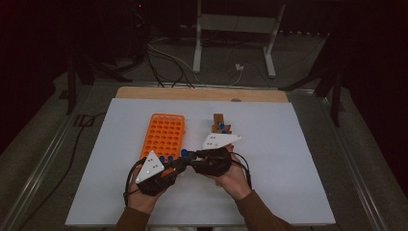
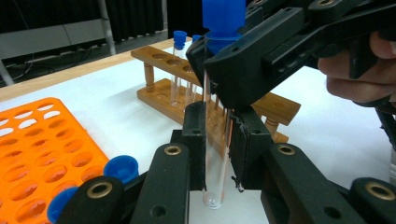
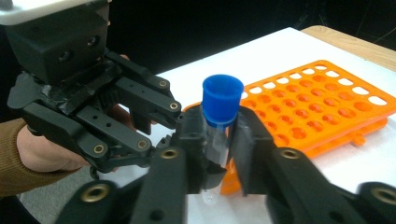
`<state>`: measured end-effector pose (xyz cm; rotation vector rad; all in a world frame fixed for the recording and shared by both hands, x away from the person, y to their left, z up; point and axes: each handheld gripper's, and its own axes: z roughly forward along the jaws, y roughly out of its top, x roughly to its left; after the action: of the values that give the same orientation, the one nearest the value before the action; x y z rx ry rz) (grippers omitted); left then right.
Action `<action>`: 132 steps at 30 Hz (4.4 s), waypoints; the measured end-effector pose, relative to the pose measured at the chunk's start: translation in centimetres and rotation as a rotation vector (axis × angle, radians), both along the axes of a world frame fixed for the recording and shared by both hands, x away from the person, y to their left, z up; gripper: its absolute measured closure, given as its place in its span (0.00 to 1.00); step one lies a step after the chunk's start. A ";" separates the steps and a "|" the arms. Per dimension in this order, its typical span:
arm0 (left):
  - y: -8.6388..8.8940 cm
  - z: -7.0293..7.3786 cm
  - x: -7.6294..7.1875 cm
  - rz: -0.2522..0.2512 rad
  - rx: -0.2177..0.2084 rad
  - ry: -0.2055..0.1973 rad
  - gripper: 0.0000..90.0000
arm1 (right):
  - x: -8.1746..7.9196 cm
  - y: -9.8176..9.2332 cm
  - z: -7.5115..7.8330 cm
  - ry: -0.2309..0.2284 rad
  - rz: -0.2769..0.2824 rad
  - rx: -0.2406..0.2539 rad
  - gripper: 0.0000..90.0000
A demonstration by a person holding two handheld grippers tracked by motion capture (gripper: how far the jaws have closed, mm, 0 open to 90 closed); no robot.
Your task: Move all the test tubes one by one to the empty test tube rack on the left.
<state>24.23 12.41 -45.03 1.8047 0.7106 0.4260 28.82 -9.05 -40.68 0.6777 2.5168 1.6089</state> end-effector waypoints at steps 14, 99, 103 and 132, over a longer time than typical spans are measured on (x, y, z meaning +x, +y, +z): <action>2.1 -0.3 0.6 0.043 -0.037 0.034 0.87 | 0.5 -2.3 0.3 -0.051 -0.087 0.001 0.35; 5.7 -4.5 1.4 0.208 0.191 0.139 0.87 | 0.7 -8.7 -2.0 -0.067 -0.267 -0.061 0.00; 5.8 -4.5 1.5 0.210 0.178 0.151 0.87 | 0.7 -8.6 -2.0 -0.062 -0.266 -0.064 0.00; 8.0 -2.6 0.5 0.285 -0.002 0.101 0.28 | 3.2 -9.1 -2.7 -0.063 -0.341 -0.017 0.01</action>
<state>24.77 20.38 -47.61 1.7376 1.0448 0.5235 32.04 -18.17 -43.37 0.9743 2.2183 1.4624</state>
